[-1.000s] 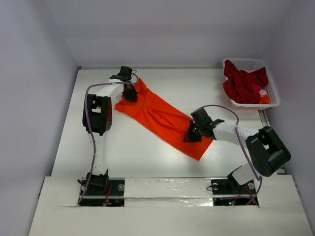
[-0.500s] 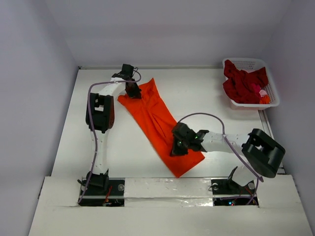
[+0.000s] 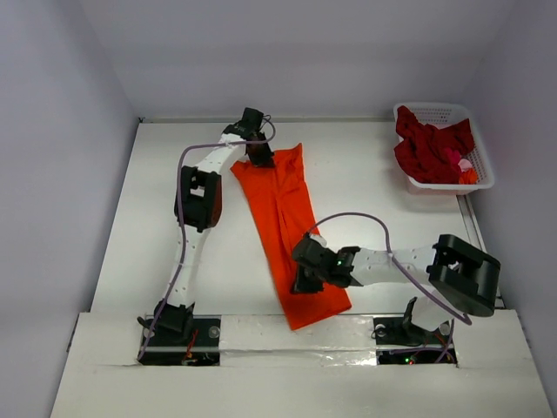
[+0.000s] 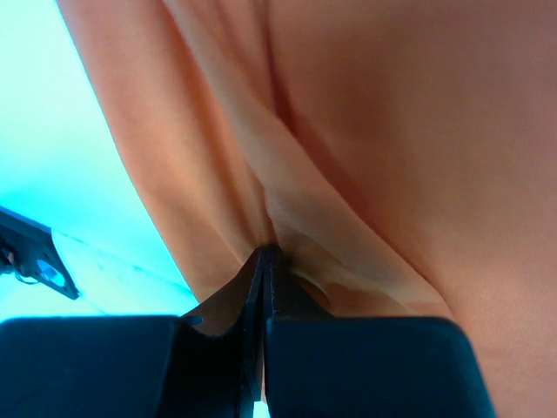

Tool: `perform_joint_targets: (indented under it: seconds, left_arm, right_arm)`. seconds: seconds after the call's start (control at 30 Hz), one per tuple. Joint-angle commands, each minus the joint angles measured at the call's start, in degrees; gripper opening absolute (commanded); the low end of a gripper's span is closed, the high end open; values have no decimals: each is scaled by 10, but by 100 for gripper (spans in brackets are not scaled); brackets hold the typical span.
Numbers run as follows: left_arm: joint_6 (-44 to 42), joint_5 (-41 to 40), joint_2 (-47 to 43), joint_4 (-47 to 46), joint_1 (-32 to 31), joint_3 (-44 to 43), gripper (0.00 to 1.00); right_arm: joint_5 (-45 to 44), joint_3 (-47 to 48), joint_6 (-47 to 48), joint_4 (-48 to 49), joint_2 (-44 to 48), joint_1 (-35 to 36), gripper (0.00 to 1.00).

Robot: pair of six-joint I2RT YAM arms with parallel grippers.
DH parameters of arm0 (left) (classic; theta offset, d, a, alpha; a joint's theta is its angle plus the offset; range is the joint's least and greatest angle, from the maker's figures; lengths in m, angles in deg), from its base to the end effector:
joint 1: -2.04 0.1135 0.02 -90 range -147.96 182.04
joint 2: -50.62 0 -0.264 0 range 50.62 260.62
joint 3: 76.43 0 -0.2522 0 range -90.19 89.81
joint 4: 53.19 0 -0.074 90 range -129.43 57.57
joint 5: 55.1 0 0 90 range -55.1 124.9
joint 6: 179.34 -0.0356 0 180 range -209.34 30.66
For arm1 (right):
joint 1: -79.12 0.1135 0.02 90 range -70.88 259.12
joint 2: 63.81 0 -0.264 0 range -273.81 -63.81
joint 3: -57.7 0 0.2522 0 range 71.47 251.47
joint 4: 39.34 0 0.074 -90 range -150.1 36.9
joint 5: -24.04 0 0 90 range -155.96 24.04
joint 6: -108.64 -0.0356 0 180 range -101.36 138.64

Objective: Fold and stack the t-shirts
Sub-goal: Rotate the tshirt 90 degrees

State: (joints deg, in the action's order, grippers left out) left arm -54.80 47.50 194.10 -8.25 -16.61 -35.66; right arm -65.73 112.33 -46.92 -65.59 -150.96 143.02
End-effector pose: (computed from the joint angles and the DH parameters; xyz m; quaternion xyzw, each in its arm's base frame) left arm 0.5231 -0.1848 0.1696 -0.0909 0.9279 -0.2471 0.2638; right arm 0.1215 0.2482 0.1479 0.0134 0.9630 0.2442 0.1132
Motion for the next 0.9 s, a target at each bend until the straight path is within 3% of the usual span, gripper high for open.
perform_joint_targets:
  seconds: [0.0, 0.23, 0.87]
  left_arm:
    - [-14, -9, 27, 6, -10, -11, 0]
    - [-22, 19, 40, -9, -22, 1, 0]
    - [-44, 110, 80, -23, -58, -42, 0]
  right_arm:
    - [0, 21, -15, -78, -32, 44, 0]
    - [-31, 87, -3, -108, -74, 80, 0]
    - [-40, 120, 1, -122, -93, 107, 0]
